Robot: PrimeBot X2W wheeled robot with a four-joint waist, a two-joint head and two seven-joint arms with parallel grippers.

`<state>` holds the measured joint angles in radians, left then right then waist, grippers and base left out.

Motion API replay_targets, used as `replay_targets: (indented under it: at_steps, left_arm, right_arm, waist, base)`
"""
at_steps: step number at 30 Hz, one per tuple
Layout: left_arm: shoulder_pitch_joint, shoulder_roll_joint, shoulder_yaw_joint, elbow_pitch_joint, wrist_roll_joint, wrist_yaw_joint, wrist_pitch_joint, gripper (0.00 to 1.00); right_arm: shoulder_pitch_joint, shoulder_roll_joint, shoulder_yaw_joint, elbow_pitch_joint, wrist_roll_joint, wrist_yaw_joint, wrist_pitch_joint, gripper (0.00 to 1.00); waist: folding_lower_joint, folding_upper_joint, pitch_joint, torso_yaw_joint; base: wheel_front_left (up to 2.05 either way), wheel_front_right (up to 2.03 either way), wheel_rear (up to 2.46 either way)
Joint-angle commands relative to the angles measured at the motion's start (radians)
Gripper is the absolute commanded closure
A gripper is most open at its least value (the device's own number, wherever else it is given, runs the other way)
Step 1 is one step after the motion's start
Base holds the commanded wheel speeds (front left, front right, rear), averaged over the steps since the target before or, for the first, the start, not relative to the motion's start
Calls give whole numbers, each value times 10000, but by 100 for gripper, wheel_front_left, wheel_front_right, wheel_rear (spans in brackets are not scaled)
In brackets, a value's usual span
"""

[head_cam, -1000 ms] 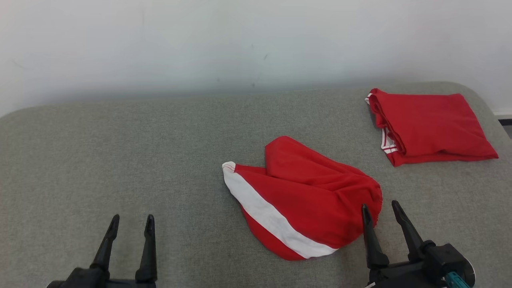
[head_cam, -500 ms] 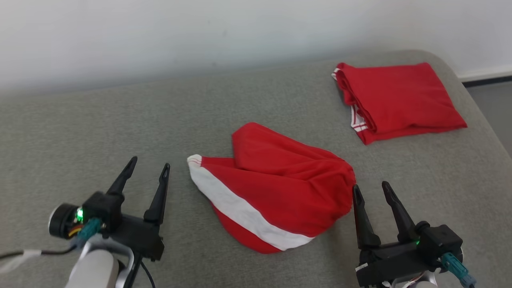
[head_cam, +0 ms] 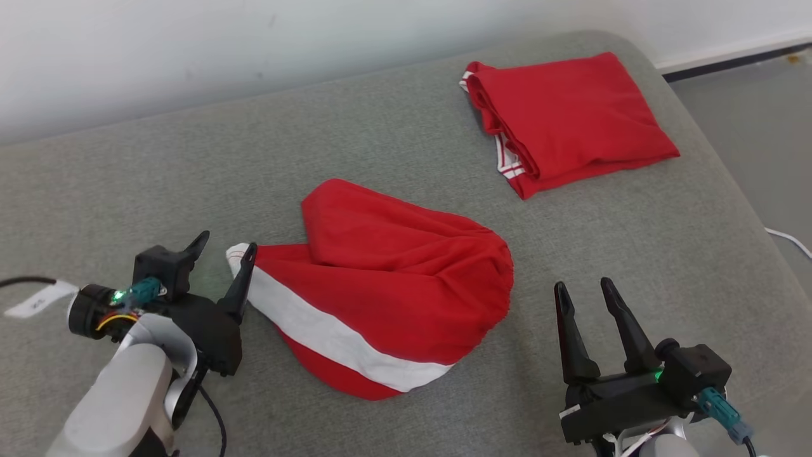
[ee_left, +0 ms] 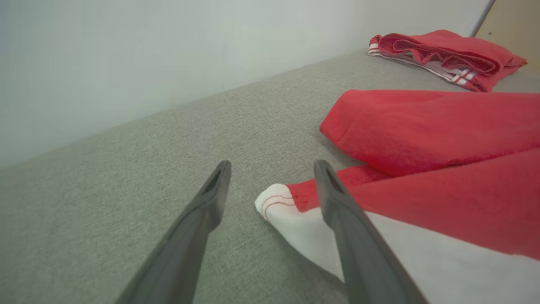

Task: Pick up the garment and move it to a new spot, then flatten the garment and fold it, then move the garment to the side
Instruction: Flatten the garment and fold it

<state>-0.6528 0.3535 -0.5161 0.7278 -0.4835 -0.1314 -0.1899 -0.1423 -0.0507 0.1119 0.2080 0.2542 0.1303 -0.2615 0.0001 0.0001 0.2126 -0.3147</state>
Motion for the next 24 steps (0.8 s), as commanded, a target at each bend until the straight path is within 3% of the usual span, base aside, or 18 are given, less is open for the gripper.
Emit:
replay_targets:
  at_steps: [1,10,11,12,13,14,19,24]
  left_arm:
    - [-202,71,-162,161,-180,18,133,0]
    - [-746,202,-1504,1238,-1099,18,1402,0]
    - [-793,220,-1604,1246,-1165,18,1430,48]
    - [-844,254,-1679,1267,-1271,18,1411,62]
    - [-877,279,-1761,1300,-1358,18,1383,92]
    - [-890,293,-1836,1329,-1425,19,1337,100]
    - [-1066,230,-1987,1567,-1681,18,869,100]
    - [-766,23,-1779,1572,-1694,301,-14,100]
  right_arm:
    - [-21,17,24,8,73,5,-41,0]
    - [-2,15,38,62,159,5,-39,0]
    - [2,15,24,64,167,5,-39,0]
    - [-3,15,13,67,179,5,-39,0]
    - [-14,15,9,74,182,5,-39,0]
    - [-31,15,8,77,181,5,-39,0]
    - [-12,16,-68,68,112,5,-39,0]
    - [262,14,-213,59,64,5,-39,0]
  waist:
    - [-1,-1,121,-197]
    - [-1,-1,100,-309]
    - [-1,-1,97,-299]
    - [-1,-1,89,-290]
    - [-1,-1,79,-281]
    - [-1,-1,66,-269]
    - [-1,-1,-78,-115]
    - [-1,-1,-279,315]
  base:
    - [0,0,0]
    - [0,0,0]
    - [0,0,0]
    - [0,0,0]
    - [0,0,0]
    - [0,0,0]
    - [0,0,0]
    - [0,0,0]
